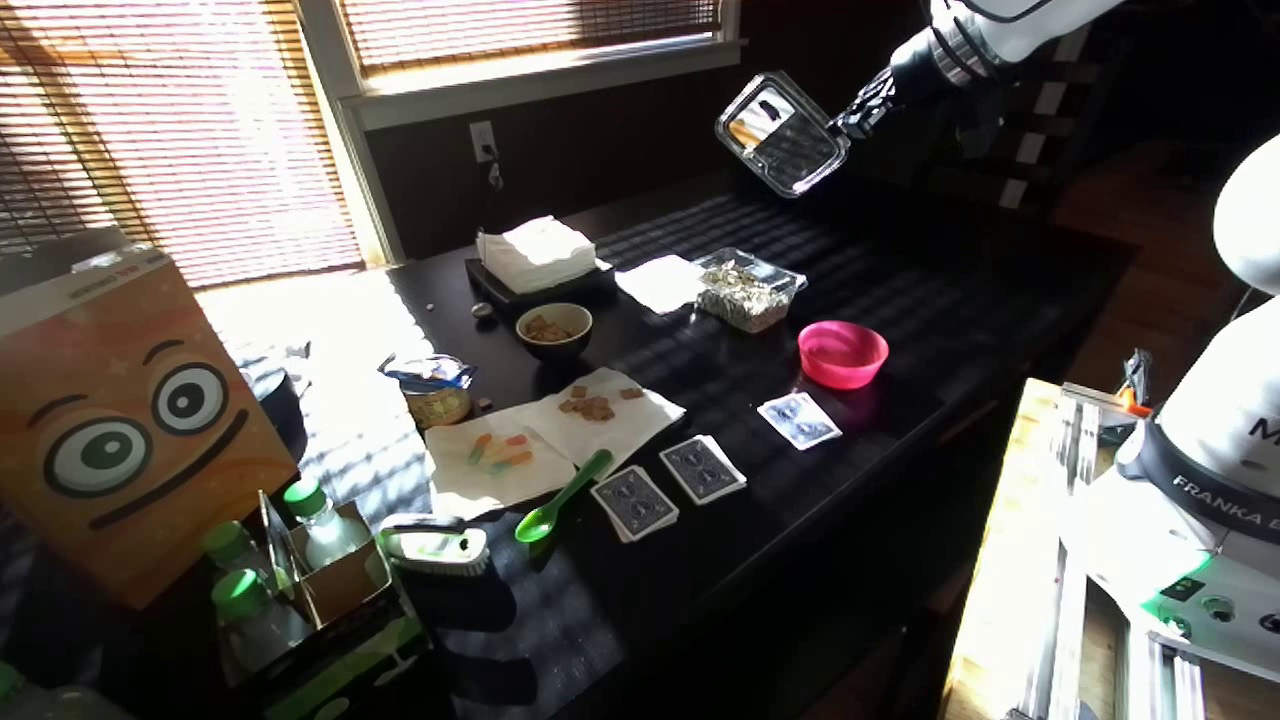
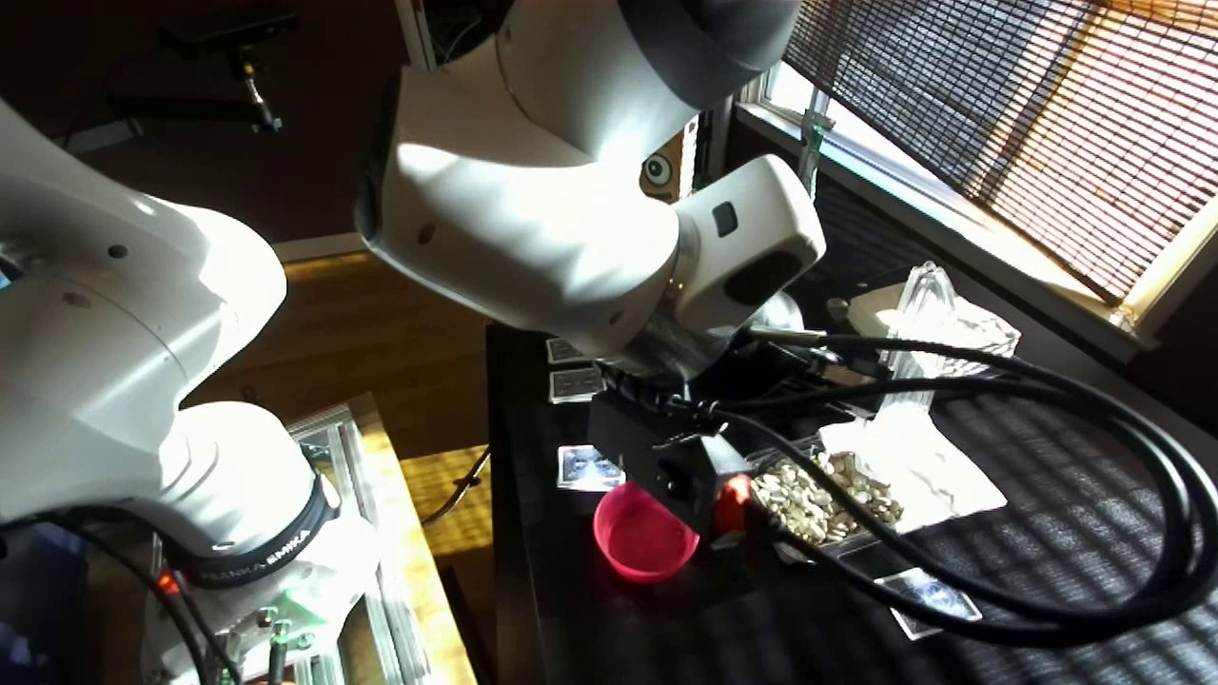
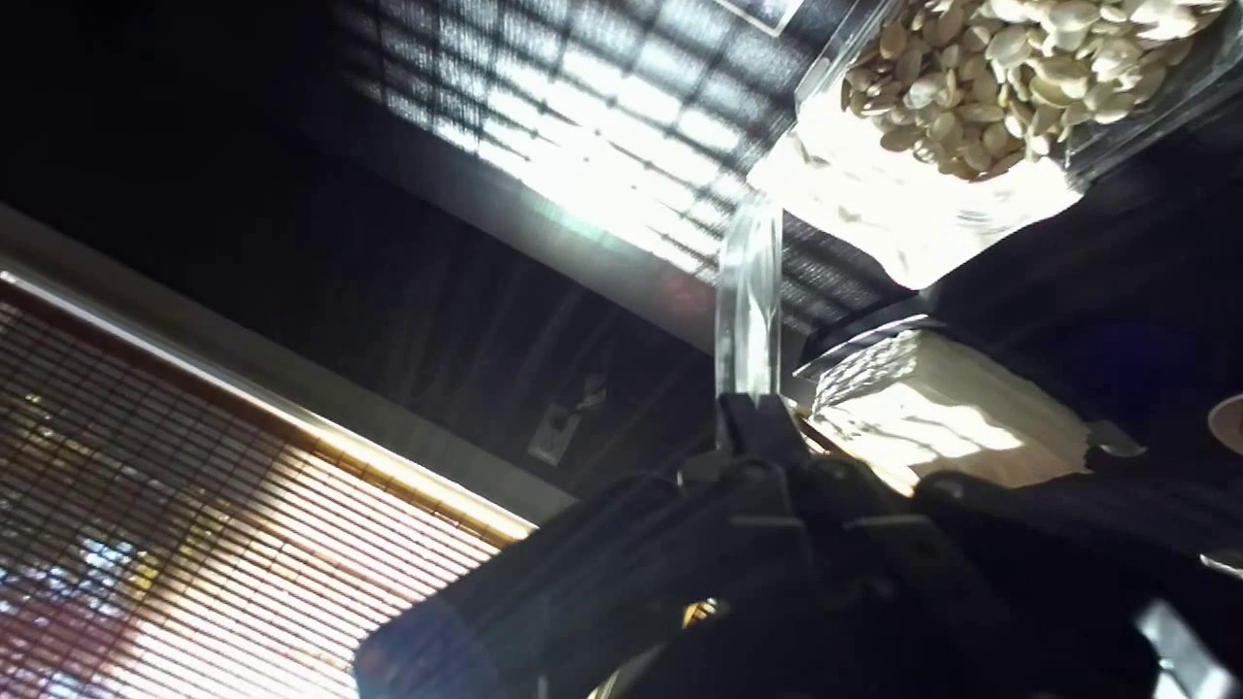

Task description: Put some of the contents in the bowl on the lid and then after pour the contents on the lid in the bowl

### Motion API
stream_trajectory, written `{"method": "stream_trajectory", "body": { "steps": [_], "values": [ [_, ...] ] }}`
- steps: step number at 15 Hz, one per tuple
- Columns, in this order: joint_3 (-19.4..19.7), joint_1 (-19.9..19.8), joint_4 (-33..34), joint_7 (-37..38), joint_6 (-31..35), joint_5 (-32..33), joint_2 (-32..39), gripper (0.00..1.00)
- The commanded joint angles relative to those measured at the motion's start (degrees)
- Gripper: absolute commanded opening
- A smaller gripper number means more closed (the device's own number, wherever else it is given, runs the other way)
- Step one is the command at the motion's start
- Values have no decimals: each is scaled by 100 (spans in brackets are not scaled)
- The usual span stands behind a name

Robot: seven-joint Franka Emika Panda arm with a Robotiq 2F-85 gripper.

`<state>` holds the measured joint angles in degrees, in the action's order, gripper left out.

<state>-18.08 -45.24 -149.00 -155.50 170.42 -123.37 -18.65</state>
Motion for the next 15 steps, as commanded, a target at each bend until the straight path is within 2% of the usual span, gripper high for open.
{"method": "stream_trajectory", "body": {
  "steps": [1,8,9,11,12,15],
  "values": [
    [-832,-821,-356,-164,-322,-131,-609,0],
    [-2301,-2105,-672,-187,-1033,-635,-1130,0],
    [-2451,-2303,-634,-187,-1166,-947,-1222,0],
    [-2938,-2769,-727,-106,-1498,-1077,-1509,0],
    [-3026,-2885,-703,-154,-1601,-1283,-1495,0],
    [-3659,-3530,-729,-130,-1975,-1680,-1819,0]
  ]
}}
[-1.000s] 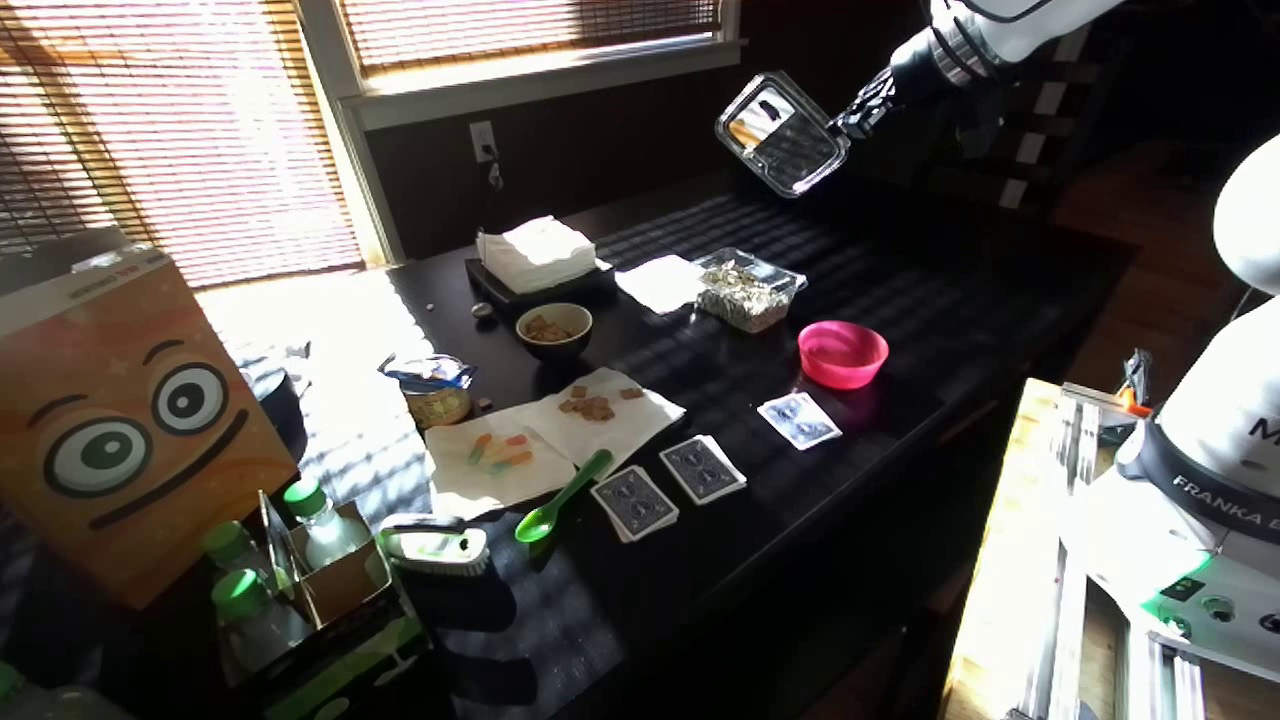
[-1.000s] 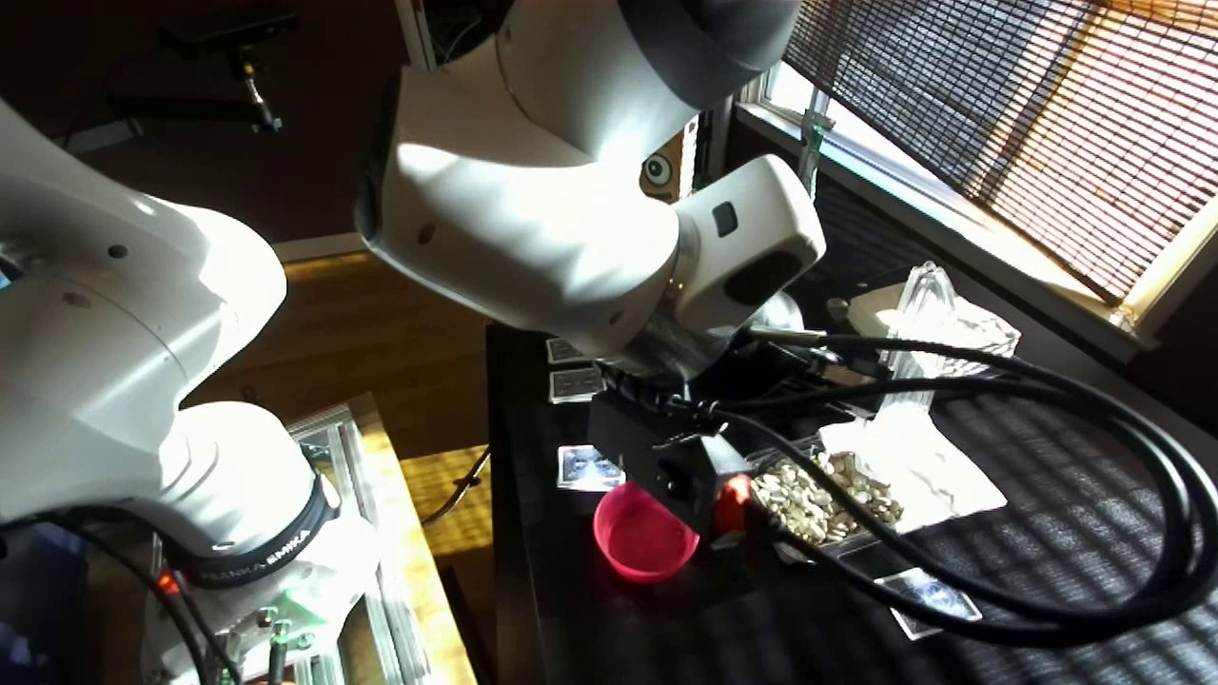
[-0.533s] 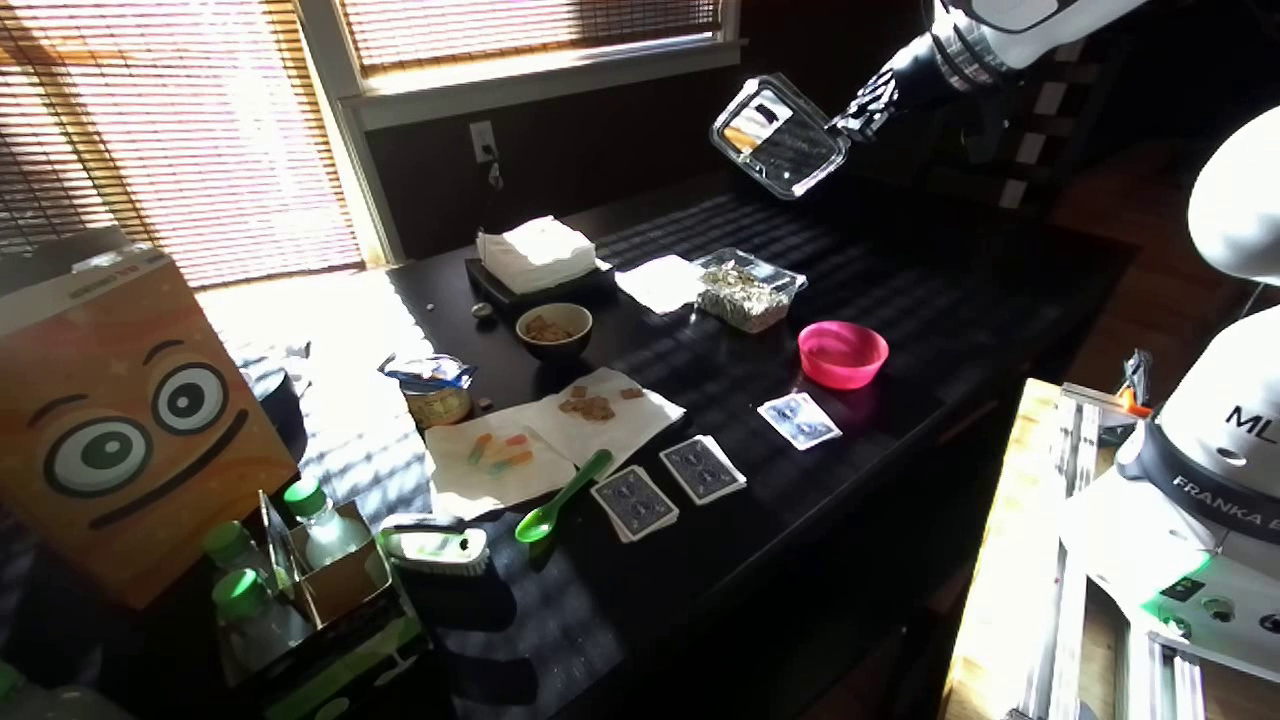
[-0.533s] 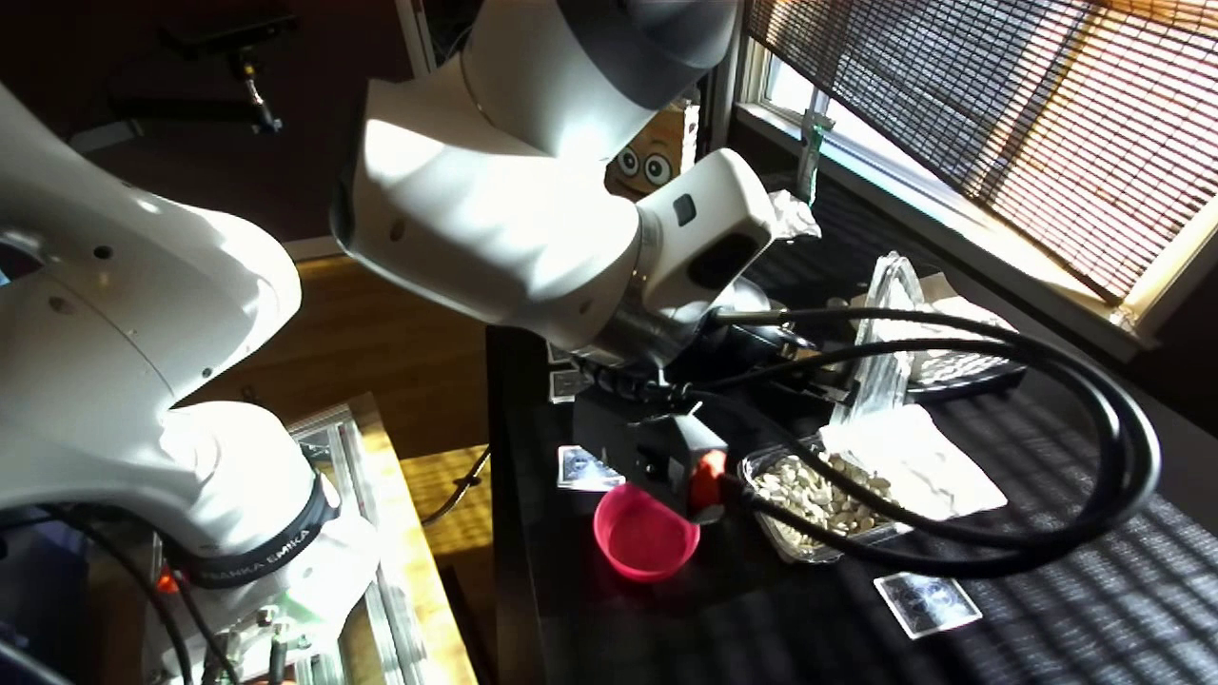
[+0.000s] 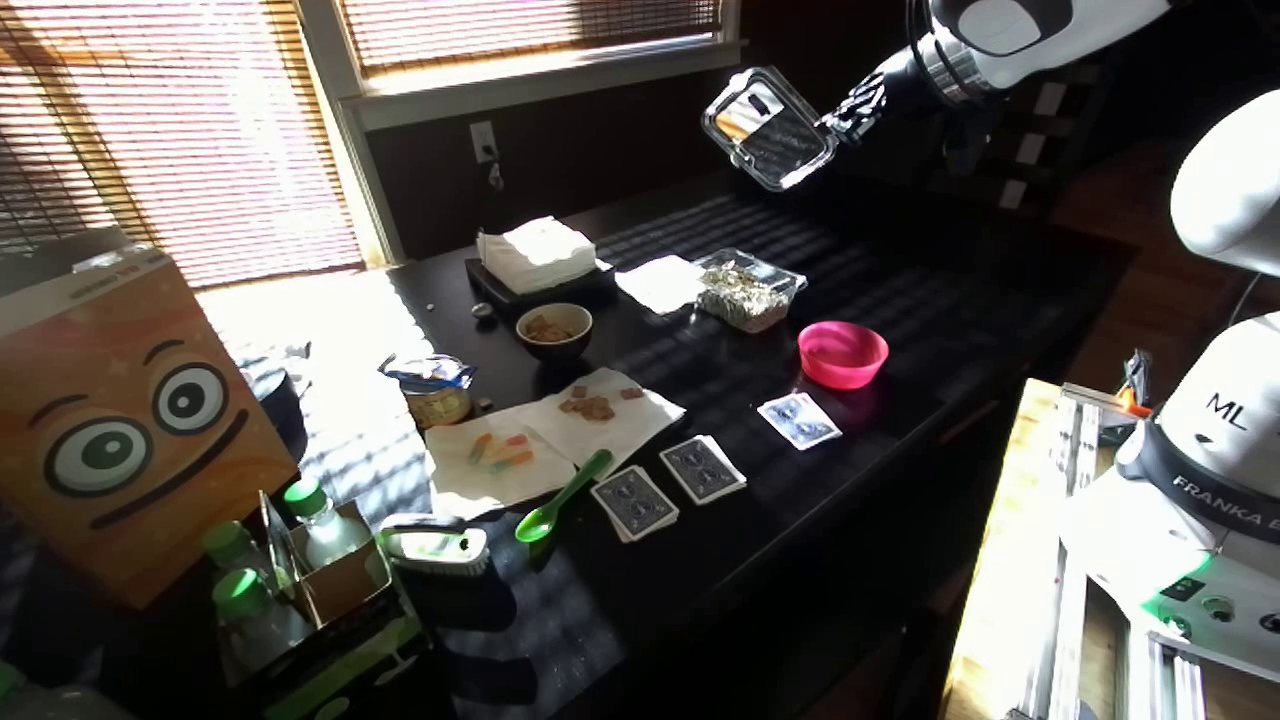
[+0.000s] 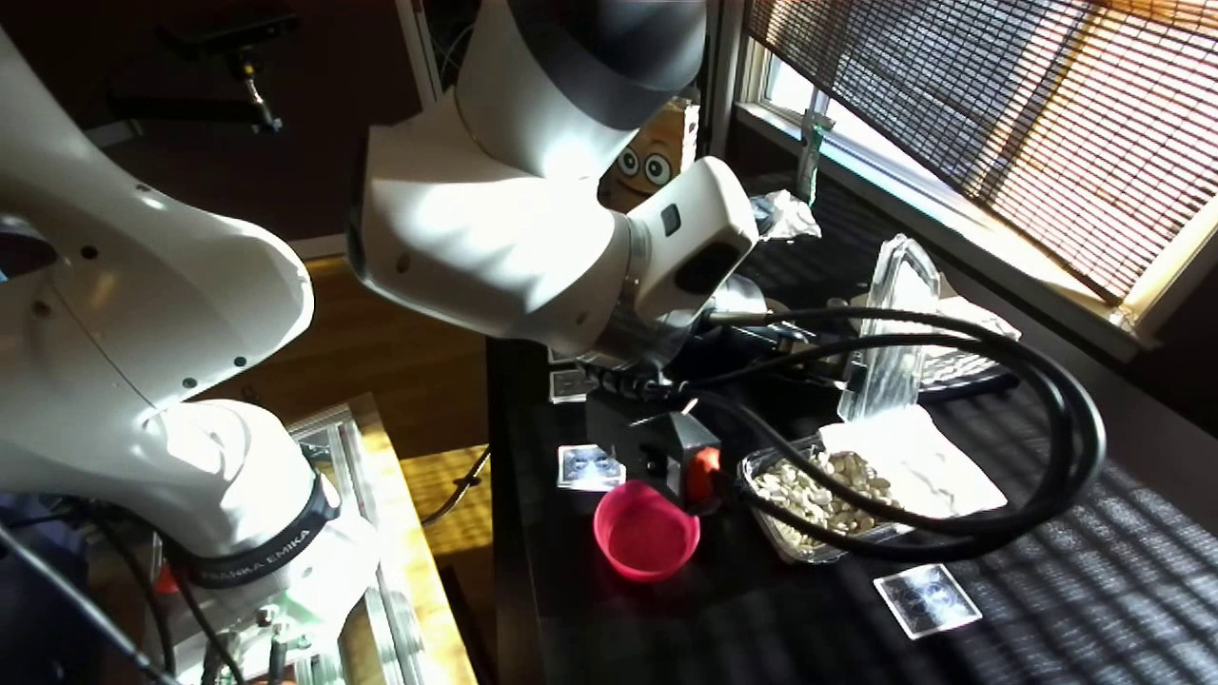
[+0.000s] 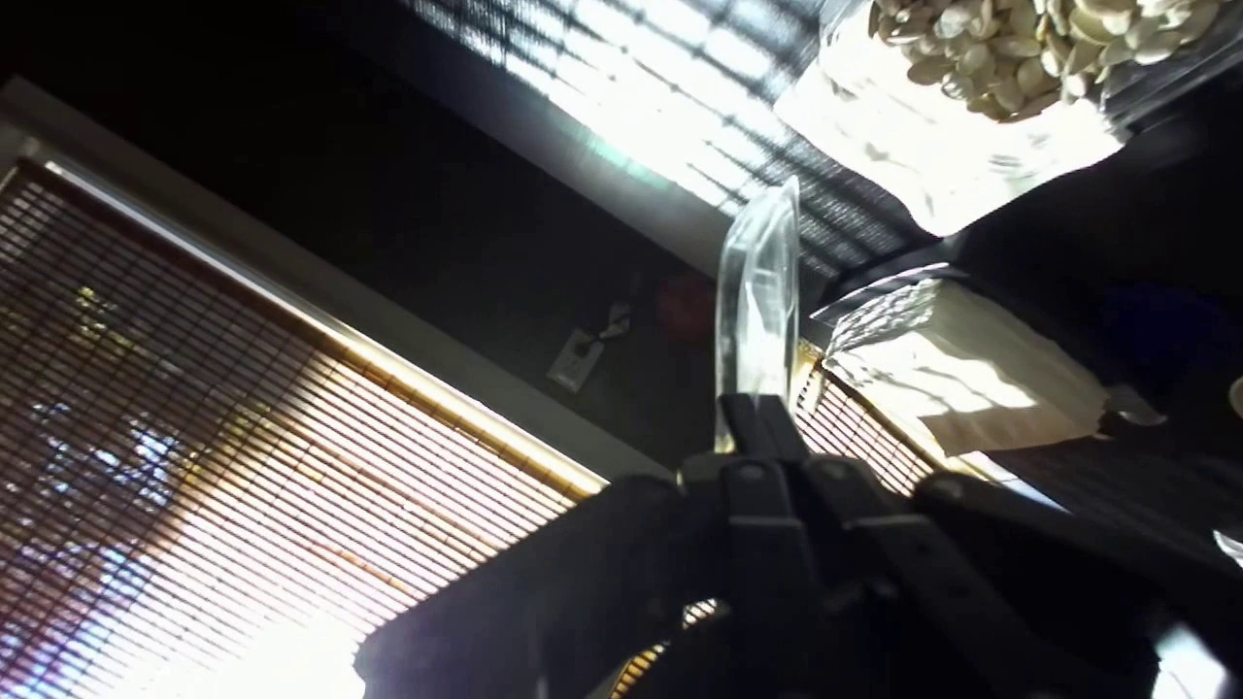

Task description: Put some of the contents in the bowl on the lid and then after pour the contents on the lid in the bowl

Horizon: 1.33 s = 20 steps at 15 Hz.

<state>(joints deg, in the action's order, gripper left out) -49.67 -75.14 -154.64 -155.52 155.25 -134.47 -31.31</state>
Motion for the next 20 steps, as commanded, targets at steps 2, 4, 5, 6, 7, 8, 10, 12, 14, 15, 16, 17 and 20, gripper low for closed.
{"method": "stream_trajectory", "body": {
  "steps": [2,4,5,6,7,8,10,12,14,15,16,17,20],
  "values": [
    [-1007,-1000,-193,-83,-647,-741,-818,0],
    [-1260,-1221,-144,-195,-647,-935,-736,0],
    [-1406,-1345,-122,-201,-631,-979,-704,0],
    [-1544,-1336,-76,-200,-501,-1108,-678,0],
    [-1598,-1370,-30,-180,-426,-1088,-550,0],
    [-1653,-1397,1,-75,-387,-1024,-476,0],
    [-1497,-1293,59,84,-229,-830,-202,0],
    [-1328,-1227,65,253,-164,-636,-39,0],
    [-971,-1081,125,653,-48,-233,320,0],
    [-739,-945,145,927,2,1,485,0],
    [-414,-721,153,1291,27,340,666,0],
    [-98,-518,182,1638,69,650,810,0],
    [960,292,258,2688,111,1459,1184,0]
  ]
}}
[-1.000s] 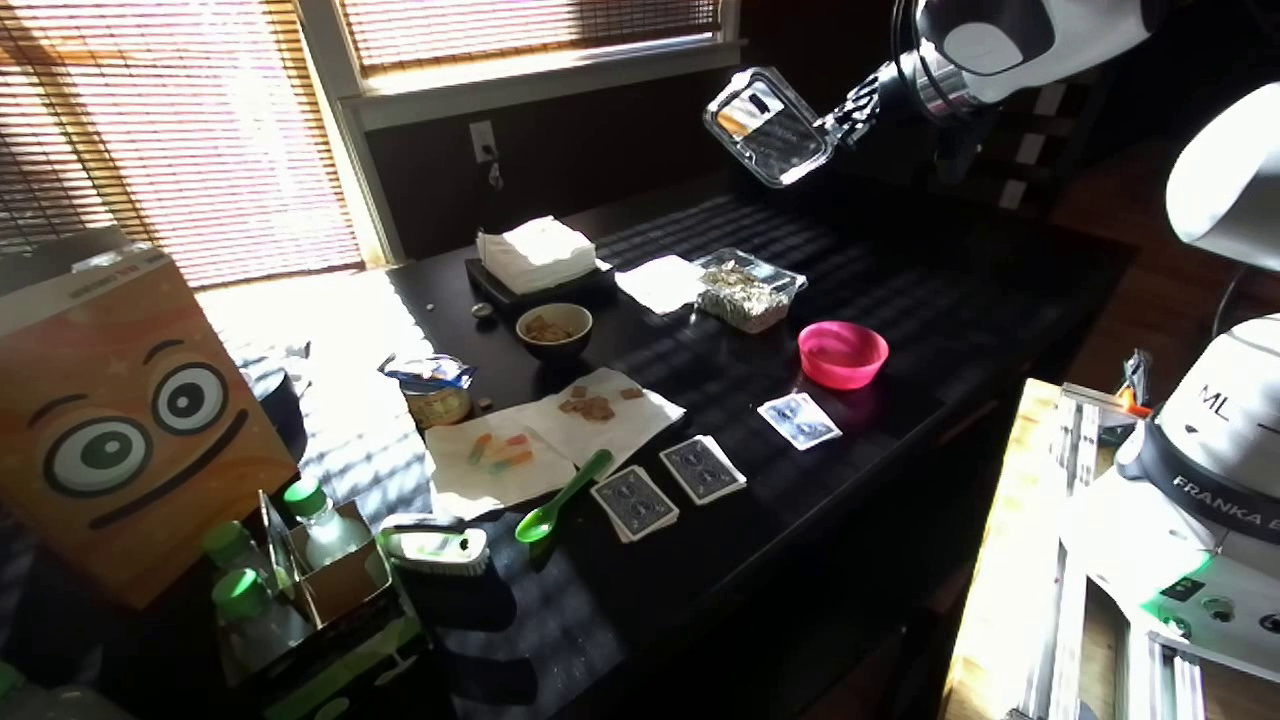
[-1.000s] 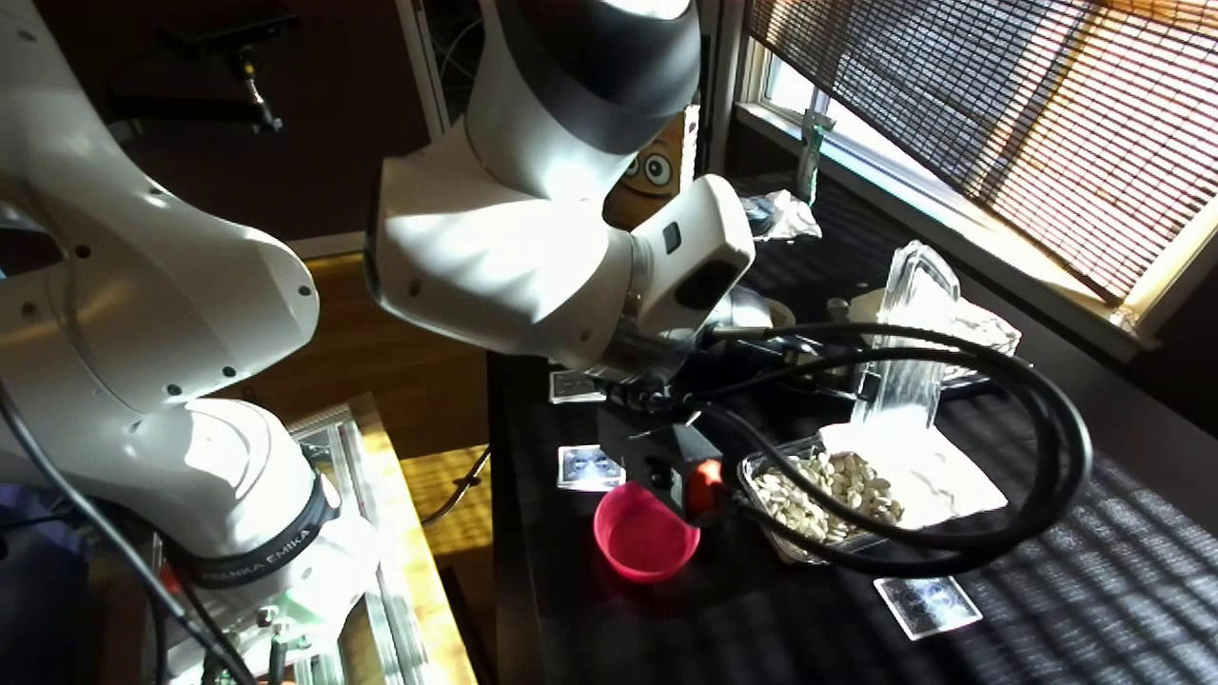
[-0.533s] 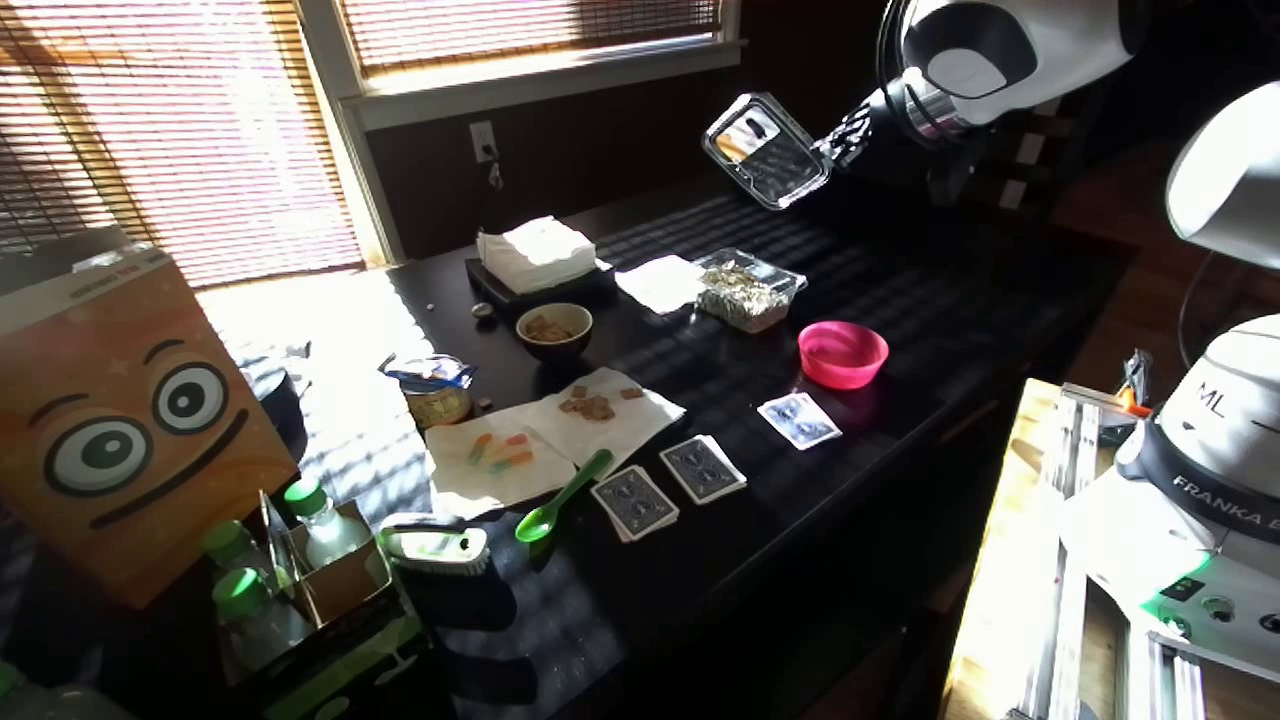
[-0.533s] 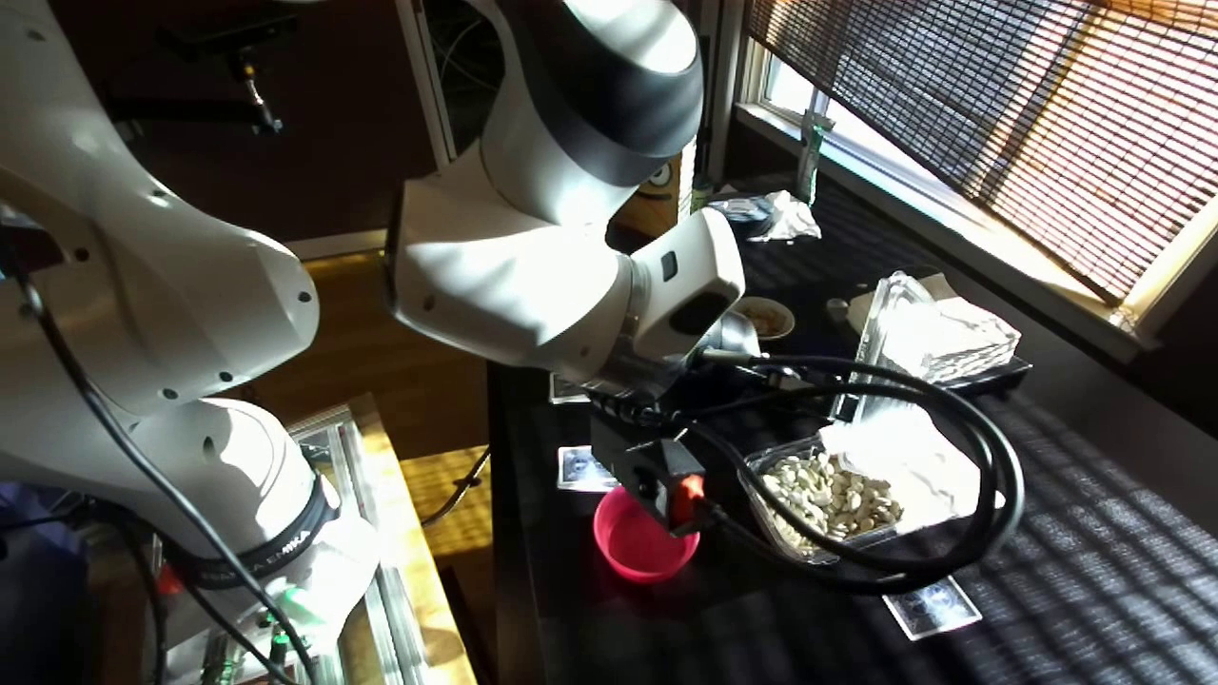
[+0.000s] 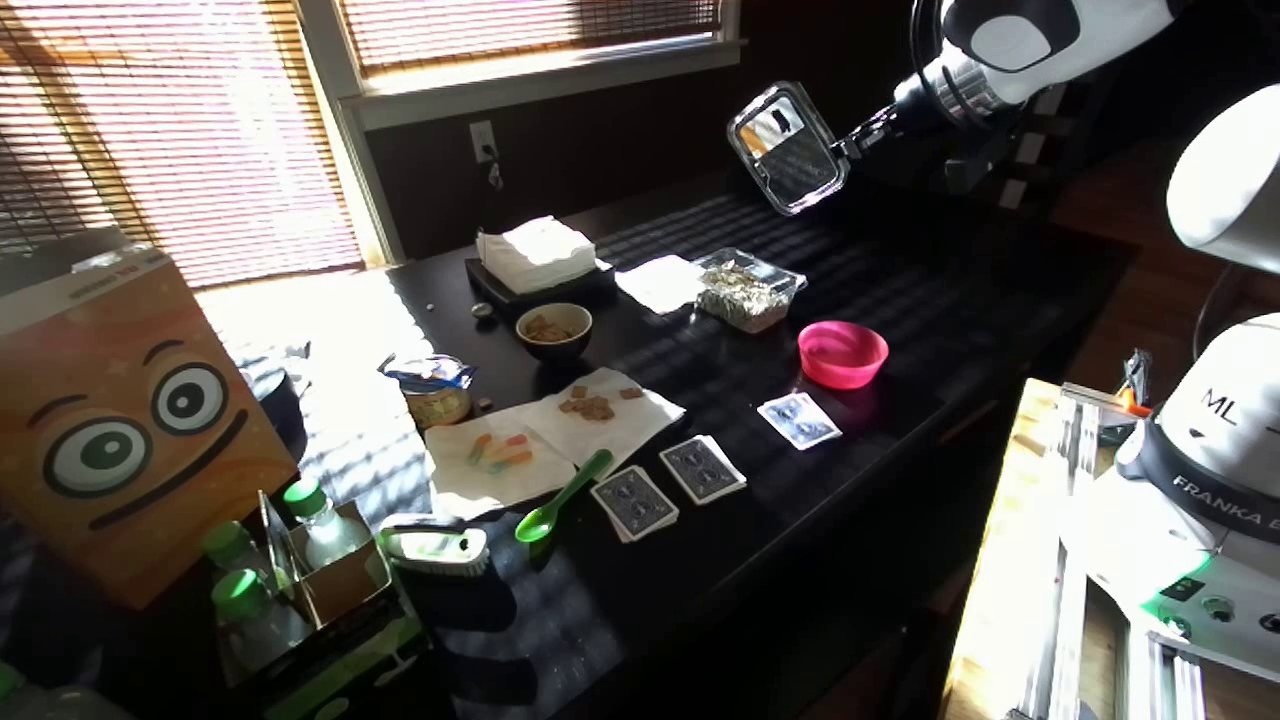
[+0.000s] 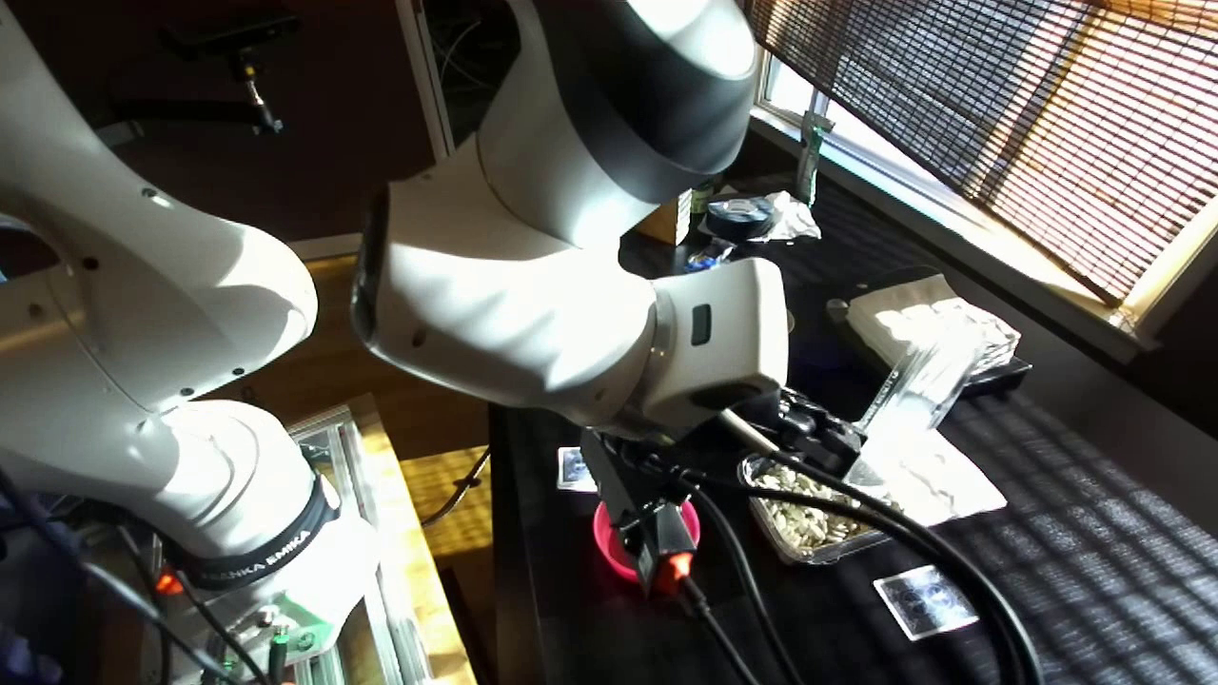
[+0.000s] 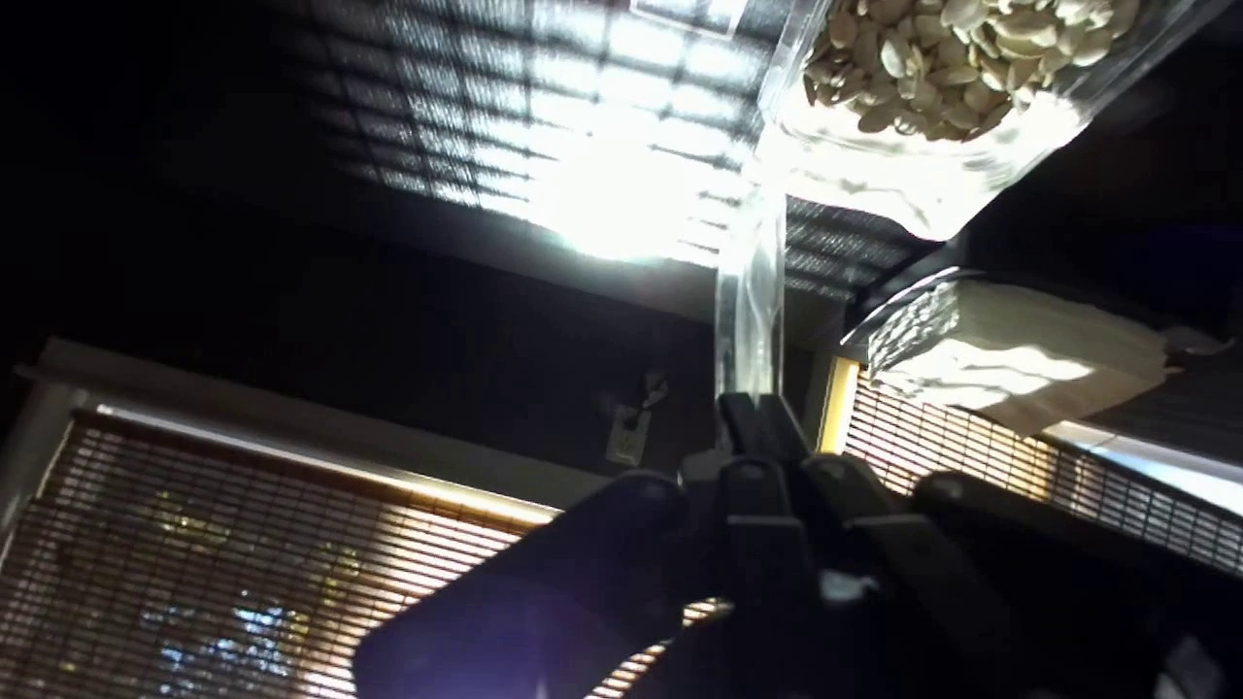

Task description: Put some of the contents in the bowl on the lid and then after pour the contents on the lid in the bowl

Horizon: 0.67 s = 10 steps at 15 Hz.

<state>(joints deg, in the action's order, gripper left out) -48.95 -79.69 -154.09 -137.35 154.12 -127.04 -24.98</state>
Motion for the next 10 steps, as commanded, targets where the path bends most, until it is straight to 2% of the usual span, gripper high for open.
{"method": "stream_trajectory", "body": {
  "steps": [1,6,10],
  "values": [
    [1280,1072,225,1228,209,984,673,0],
    [3228,2885,202,3088,68,2558,1008,0],
    [4414,3998,157,4718,-71,3996,1001,0]
  ]
}}
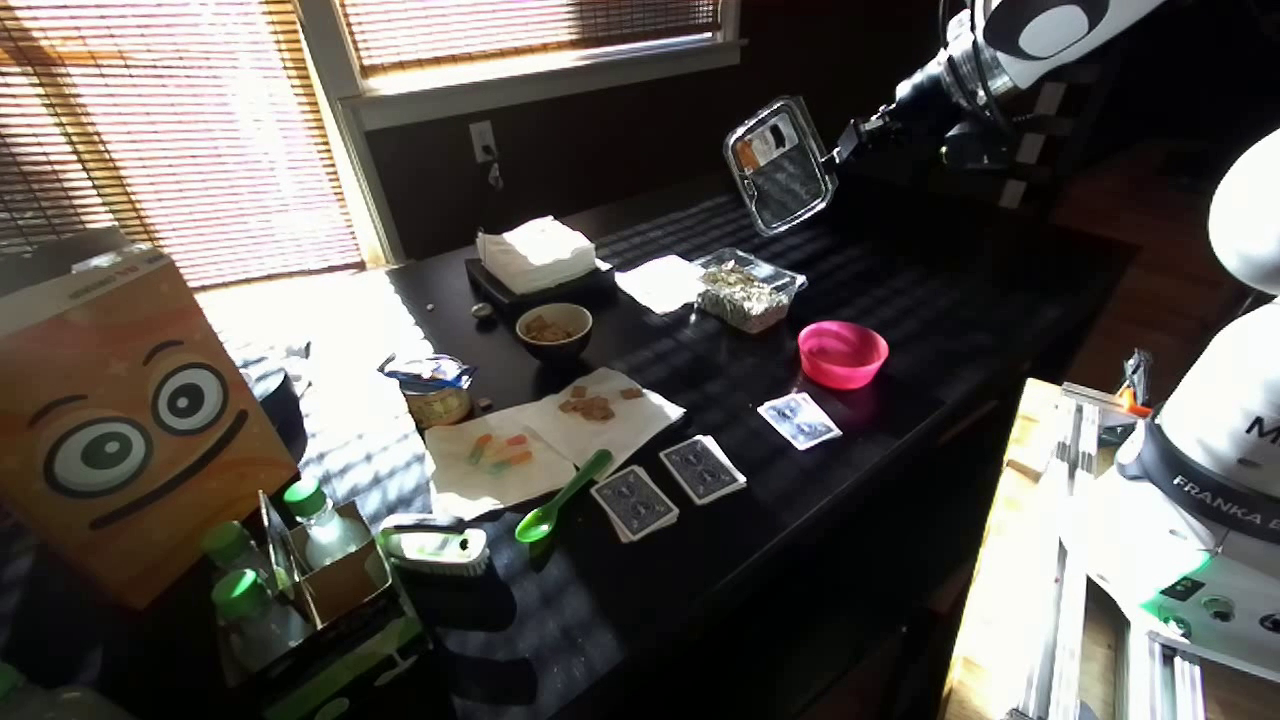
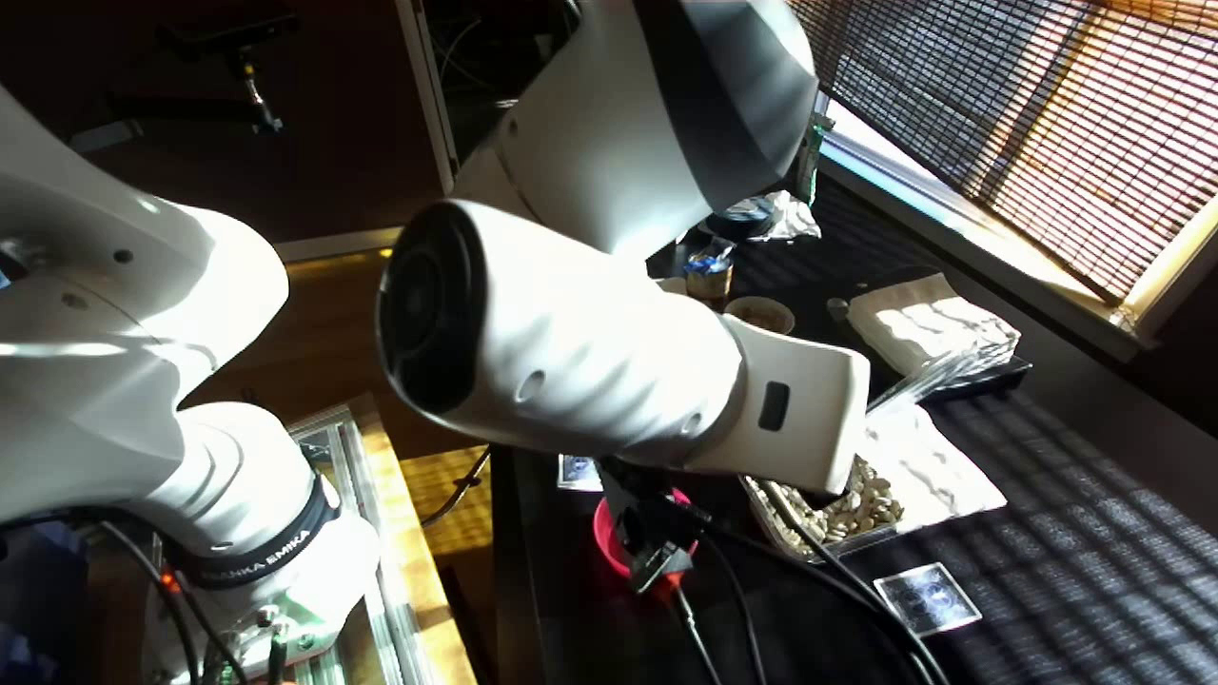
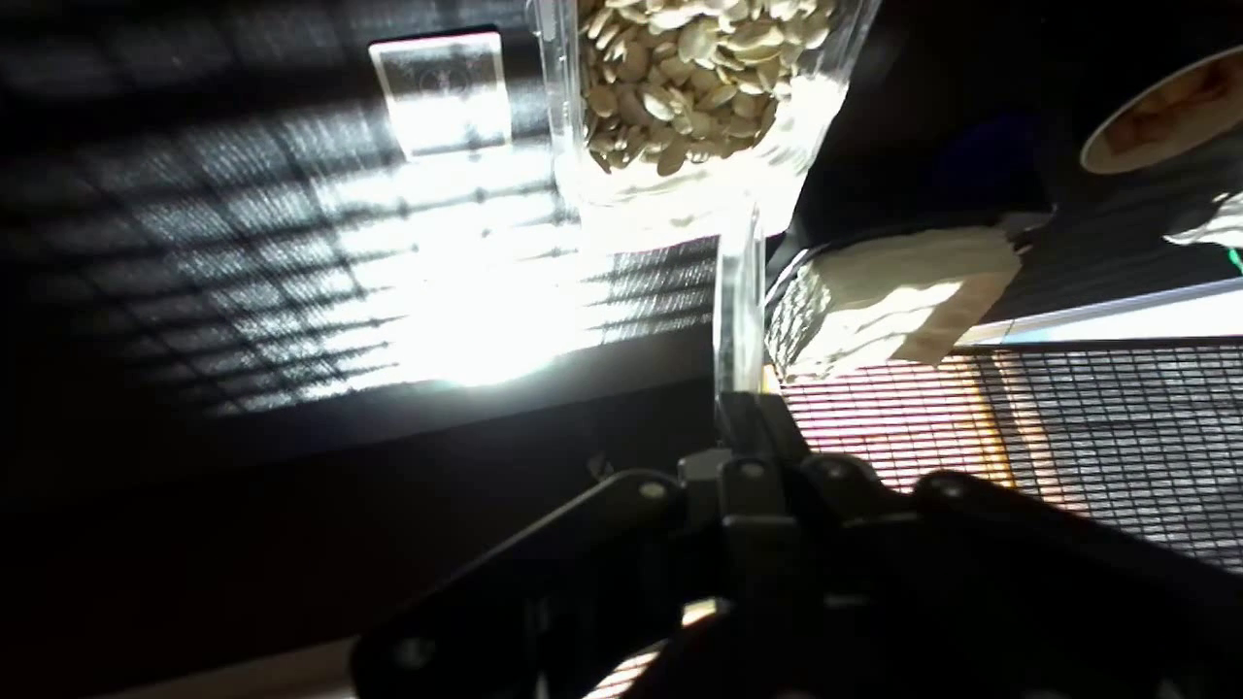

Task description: Put some of the contents in the bowl on the lid and then after pour the contents on the lid in the bowl

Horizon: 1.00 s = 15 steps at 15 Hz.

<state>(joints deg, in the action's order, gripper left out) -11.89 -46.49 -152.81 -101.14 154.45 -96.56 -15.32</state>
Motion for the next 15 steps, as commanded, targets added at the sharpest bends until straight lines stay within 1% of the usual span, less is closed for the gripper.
{"method": "stream_trajectory", "body": {
  "steps": [1,3,5,8,9,12,14,15],
  "values": [
    [972,884,43,1497,-215,1359,59,0],
    [1442,1248,41,2254,-423,2096,-29,0],
    [1876,1530,79,2871,-737,2780,-62,0],
    [2433,1875,187,3593,-1286,3627,-46,0],
    [2607,1960,239,3777,-1591,3877,-46,0],
    [2922,2194,355,4149,-2149,4269,-24,0],
    [3033,2339,376,4245,-2490,4394,-13,0],
    [3049,2407,350,4228,-2539,4424,-8,0]
  ]
}}
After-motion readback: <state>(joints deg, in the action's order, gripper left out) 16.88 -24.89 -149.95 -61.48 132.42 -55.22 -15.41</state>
